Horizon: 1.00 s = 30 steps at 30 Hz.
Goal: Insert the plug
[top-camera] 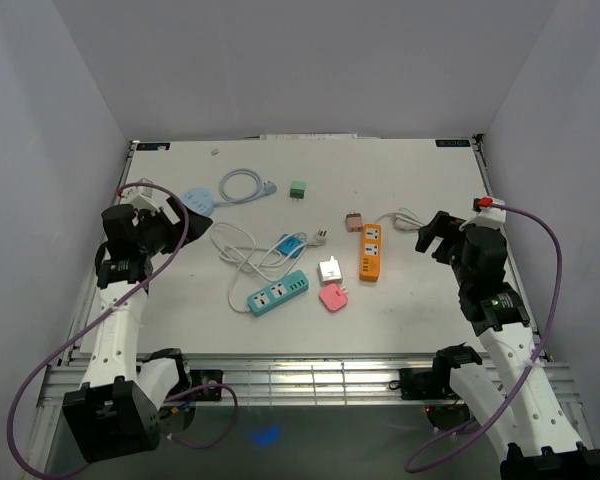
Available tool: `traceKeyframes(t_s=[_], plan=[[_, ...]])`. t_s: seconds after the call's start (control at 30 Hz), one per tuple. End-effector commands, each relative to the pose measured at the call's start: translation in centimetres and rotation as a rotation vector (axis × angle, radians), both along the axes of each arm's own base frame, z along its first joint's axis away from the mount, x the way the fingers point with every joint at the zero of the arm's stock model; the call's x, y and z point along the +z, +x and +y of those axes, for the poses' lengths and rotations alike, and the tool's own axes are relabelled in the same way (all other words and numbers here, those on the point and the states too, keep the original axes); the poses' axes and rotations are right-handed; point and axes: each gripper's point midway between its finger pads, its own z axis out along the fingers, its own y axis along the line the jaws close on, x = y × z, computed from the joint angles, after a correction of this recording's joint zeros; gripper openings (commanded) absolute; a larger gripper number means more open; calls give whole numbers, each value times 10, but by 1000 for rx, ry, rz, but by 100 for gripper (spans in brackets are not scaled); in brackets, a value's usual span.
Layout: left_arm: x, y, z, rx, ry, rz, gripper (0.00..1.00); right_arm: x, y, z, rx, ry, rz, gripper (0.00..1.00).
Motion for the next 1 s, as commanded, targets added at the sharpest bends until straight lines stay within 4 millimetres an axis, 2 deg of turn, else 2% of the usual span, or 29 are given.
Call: traceKeyframes(t_s=[0.0,0.03,0.1,0.13,0.2,0.23,0.27,0.3,0.33,0.37,0.4,0.43,0.47,0.5,0.53,0.57,0.6,0.63,0.67,0.7,0.73,0.77,0.8,0.83,0.87,0.9,0.93,0.97], plan=[[3,2,-11,-72,3,-32,98,-2,2,0,8,-16,2,89],[4,5,-14,-81,6,-27,98,-4,2,0,6,-16,14,89],[-7,13,-15,-86,-5,31,98,-8,5,4,23,-14,41,89],[-4,18,-17,-91,-8,35,98,-10,6,6,30,-13,54,89],[-16,28,-19,-84,-5,95,98,-14,10,14,74,-7,80,89],[-3,36,-28,-103,6,78,98,-15,12,17,88,-4,85,89],[0,40,-34,-116,12,84,98,-19,15,19,101,-3,101,89],[-7,46,-40,-131,14,123,98,-18,15,23,122,1,102,90],[-5,50,-58,-170,25,126,98,-19,17,25,129,0,105,90],[14,63,-65,-175,29,96,98,-20,19,26,138,3,107,90],[0,74,-71,-188,31,149,98,-20,20,27,143,4,106,90],[0,79,-85,-218,33,161,98,-21,20,28,147,5,106,90],[17,93,-94,-235,34,129,98,-23,22,30,153,7,109,90],[2,104,-103,-258,38,164,98,-21,23,32,164,14,101,89],[2,110,-116,-295,71,142,98,-23,23,34,172,17,101,90],[3,119,-119,-284,95,128,98,-25,25,36,179,19,105,89],[18,134,-122,-275,114,78,98,-23,26,38,192,25,98,89],[10,143,-130,-290,130,88,98,-24,27,39,197,27,102,89],[11,151,-134,-297,142,76,98,-25,28,40,199,27,106,89],[28,163,-139,-297,137,36,98,-25,28,41,202,30,106,89],[31,168,-147,-315,132,27,98,-24,29,41,204,29,104,89],[18,177,-155,-336,130,48,98,-24,30,41,204,29,106,89],[15,182,-159,-338,140,60,98,-23,31,41,202,27,103,89],[36,192,-172,-349,148,7,98,-23,32,41,200,26,103,89],[13,198,-179,-361,178,57,98,-23,33,41,199,24,101,89],[9,207,-181,-339,205,64,98,-24,33,41,199,24,101,89],[31,217,-192,-342,211,14,98,-23,34,41,199,24,99,89],[25,223,-197,-345,221,27,98,-24,34,41,198,23,99,89]])
